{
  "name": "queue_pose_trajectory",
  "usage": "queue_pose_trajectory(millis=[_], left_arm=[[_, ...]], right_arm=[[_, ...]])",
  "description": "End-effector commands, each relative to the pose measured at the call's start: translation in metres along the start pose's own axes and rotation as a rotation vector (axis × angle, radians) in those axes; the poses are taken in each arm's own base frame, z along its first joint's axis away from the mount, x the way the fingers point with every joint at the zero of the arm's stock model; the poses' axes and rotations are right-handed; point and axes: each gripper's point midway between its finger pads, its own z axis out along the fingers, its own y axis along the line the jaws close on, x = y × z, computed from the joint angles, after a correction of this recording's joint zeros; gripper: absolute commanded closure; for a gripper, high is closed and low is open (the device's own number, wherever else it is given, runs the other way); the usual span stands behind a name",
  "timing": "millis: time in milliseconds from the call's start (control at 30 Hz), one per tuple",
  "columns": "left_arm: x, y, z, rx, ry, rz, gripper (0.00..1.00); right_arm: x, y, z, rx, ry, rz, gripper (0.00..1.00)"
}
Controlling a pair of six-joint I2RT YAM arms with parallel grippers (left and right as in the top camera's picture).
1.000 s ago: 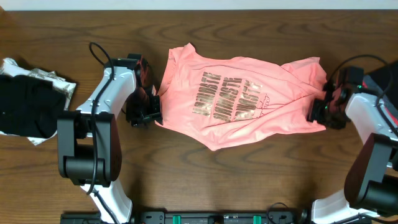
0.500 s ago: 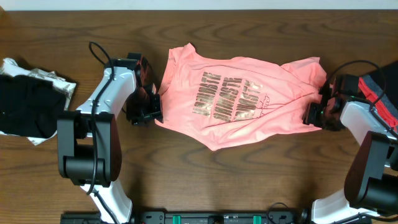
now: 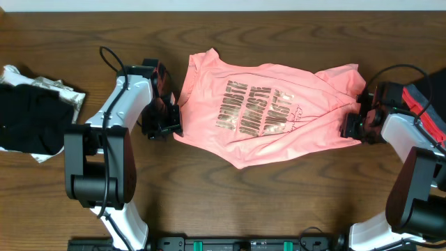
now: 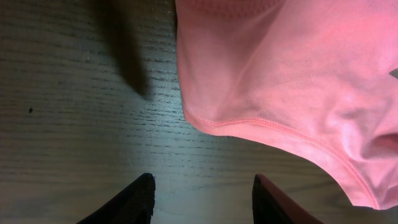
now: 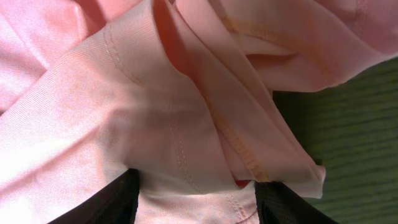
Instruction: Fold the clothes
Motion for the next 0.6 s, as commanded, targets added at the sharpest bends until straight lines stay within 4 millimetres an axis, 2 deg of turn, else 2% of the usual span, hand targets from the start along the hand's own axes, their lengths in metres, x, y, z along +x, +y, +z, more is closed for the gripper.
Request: queue_pose_trajectory(millis=[0,200,233,433,567], left_arm=[[0.001,0.003,0.004,-0.013,0.013,-0.009,0.49],[0.001,0.003,0.004,-0.013,0.013,-0.009,0.49],[0.001,0.003,0.004,-0.013,0.013,-0.009,0.49],[0.001,0.003,0.004,-0.012,0.012,-0.009,0.49],[0.001,0.003,0.004,-0.012,0.012,-0.009,0.49]], right_arm=[[-0.007,0.000,-0.001,-0.005,-0.014,-0.029,0.42],[-0.002,-0.004,-0.001,0.018,0.007,-0.043,0.40],[-0.001,-0.006,-0.001,0.030,0.010,-0.043,0.43],[0.003,0.005,-0.001,-0.035,0.024,-0.040,0.97],[0.005,0.005,-0.002,-0.037,0.033,-0.015,0.99]])
